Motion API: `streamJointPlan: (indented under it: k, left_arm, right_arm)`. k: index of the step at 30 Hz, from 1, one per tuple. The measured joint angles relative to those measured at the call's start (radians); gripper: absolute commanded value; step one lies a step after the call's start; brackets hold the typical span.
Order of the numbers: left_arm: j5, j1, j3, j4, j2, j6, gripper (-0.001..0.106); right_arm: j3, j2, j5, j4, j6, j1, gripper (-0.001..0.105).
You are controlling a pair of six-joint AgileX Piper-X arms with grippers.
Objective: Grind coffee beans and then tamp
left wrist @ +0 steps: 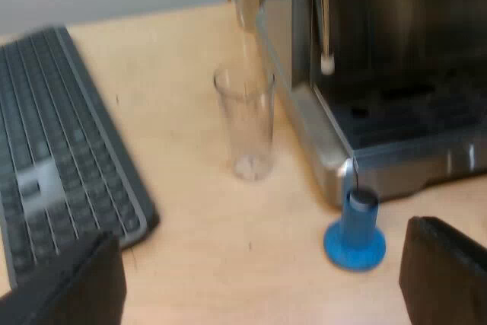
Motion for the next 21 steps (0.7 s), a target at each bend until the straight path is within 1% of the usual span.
streamJointPlan:
  k: [2, 3, 4, 10, 21]
  left_arm:
    - [0.000, 0.000, 0.006, 0.000, 0.000, 0.000, 0.079]
    - [0.004, 0.000, 0.040, -0.002, 0.000, 0.000, 0.079]
    - [0.012, 0.000, 0.049, -0.013, 0.000, 0.000, 0.079]
    - [0.018, 0.000, 0.050, -0.023, 0.002, 0.000, 0.079]
    - [0.027, 0.000, 0.050, -0.023, 0.002, 0.000, 0.079]
  right_arm:
    - [0.014, 0.000, 0.000, 0.000, 0.000, 0.000, 0.060]
    - [0.026, 0.000, 0.000, 0.000, 0.000, 0.000, 0.060]
    - [0.037, 0.000, 0.000, -0.003, 0.000, 0.000, 0.060]
    - [0.074, 0.002, -0.006, -0.004, 0.000, 0.000, 0.060]
    - [0.073, 0.002, -0.007, -0.008, 0.000, 0.000, 0.060]
